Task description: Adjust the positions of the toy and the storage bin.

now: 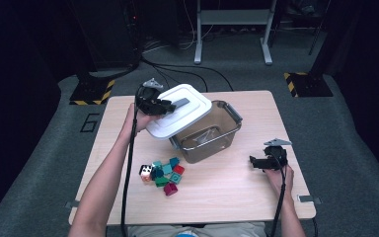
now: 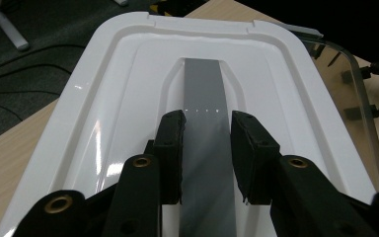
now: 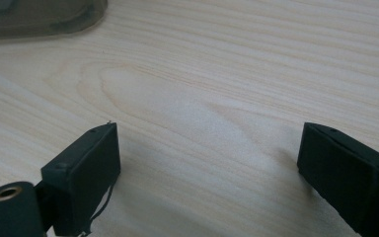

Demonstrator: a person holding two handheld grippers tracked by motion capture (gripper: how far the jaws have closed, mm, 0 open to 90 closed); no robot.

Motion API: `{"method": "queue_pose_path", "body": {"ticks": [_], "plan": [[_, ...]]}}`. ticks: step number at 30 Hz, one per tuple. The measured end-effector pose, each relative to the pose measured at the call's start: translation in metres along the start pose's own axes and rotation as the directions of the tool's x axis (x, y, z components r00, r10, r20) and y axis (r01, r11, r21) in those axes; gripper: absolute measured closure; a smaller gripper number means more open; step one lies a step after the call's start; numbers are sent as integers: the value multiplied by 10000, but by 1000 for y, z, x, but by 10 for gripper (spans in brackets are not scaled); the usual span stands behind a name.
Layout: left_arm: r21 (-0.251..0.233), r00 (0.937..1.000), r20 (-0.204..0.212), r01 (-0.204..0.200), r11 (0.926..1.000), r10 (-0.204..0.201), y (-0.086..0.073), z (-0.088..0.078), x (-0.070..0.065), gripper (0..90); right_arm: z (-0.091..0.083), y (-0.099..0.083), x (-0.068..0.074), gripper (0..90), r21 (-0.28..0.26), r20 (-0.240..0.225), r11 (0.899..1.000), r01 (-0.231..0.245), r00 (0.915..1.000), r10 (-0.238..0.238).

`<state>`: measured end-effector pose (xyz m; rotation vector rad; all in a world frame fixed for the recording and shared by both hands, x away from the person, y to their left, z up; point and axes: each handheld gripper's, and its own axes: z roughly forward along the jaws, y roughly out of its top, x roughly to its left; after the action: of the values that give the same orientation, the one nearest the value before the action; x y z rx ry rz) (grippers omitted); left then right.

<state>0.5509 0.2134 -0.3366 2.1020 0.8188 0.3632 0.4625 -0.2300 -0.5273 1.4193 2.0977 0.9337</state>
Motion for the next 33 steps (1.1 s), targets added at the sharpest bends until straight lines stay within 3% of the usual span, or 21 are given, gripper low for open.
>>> {"method": "queue_pose_path", "body": {"ticks": [11, 16, 24, 25, 33], "plan": [[-115, 9980, -386, 489, 9987, -494, -15, -16, 21, 665, 0, 0, 1, 85, 28, 29, 10000, -6, 10000, 6], [-62, 9969, -577, 535, 9986, -537, -22, -21, 29, 665, 0, 0, 1, 85, 33, 35, 10000, -11, 10000, 11], [-111, 9923, -942, 797, 9968, -804, -36, -30, 43, 665, 0, 0, 1, 85, 44, 40, 10000, 12, 10000, -13], [-276, 9902, -1013, 942, 9952, -966, -38, -30, 44, 665, 0, 0, 1, 85, 43, 39, 10000, 12, 10000, -12], [-264, 9818, -1354, 1312, 9910, -1336, -54, -38, 58, 665, 0, 0, 1, 85, 44, 42, 10000, 14, 10000, -14]]}}
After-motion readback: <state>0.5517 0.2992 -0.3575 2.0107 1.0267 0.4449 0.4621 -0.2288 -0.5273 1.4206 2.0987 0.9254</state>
